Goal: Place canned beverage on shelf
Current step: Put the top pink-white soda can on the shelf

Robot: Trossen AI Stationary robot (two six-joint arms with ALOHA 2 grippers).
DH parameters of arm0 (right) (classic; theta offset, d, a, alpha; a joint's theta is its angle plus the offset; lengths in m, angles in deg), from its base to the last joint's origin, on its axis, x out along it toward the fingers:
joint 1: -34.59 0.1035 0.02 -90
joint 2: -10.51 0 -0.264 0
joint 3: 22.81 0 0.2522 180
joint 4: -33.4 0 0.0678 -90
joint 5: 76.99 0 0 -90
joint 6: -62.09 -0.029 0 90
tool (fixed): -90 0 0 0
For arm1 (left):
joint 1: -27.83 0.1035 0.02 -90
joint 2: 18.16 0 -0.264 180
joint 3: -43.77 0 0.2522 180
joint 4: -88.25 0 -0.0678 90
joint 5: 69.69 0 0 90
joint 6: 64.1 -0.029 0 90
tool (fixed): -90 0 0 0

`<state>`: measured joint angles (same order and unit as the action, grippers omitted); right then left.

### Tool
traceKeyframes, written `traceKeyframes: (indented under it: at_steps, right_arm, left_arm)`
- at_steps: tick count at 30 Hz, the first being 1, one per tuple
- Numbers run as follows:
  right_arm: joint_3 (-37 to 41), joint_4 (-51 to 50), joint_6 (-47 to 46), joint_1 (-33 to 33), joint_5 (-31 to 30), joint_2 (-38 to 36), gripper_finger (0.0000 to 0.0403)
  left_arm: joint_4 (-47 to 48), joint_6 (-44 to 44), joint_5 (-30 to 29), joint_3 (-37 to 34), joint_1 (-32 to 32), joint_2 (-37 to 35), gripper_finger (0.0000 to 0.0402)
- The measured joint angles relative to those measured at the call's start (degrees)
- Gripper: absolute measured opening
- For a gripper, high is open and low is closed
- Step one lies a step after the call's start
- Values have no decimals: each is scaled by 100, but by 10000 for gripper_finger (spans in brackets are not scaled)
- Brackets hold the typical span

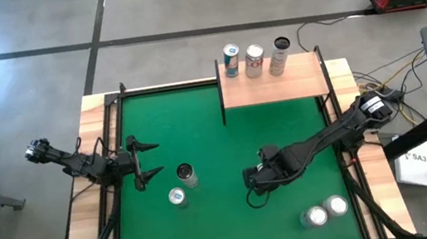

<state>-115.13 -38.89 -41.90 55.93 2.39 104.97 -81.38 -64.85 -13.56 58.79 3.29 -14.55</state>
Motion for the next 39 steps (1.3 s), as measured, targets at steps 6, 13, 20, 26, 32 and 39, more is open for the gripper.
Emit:
traceKeyframes:
  at_steps: [6, 13, 20, 26, 32, 39]
  right_arm:
    - [0, 4, 1685, 0, 40, -82, 306]
    - [0, -1, 3070, -2, 475, -141, 307]
    - [0, -109, 3248, 0, 667, -142, 308]
    - [0, -97, 1889, -2, 623, -142, 308]
    - [0, -57, 626, -2, 609, -120, 308]
    - [7, -43, 203, -2, 490, 40, 309]
  left_arm:
    - [0, 0, 0, 0, 0, 0, 361]
    - [2, 0, 0, 0, 0, 4, 361]
    - [2, 0, 0, 0, 0, 7, 361]
    - [2, 0, -2, 0, 0, 7, 361]
    - [2, 0, 0, 0, 0, 7, 361]
    - [2, 0, 0, 0, 0, 7, 361]
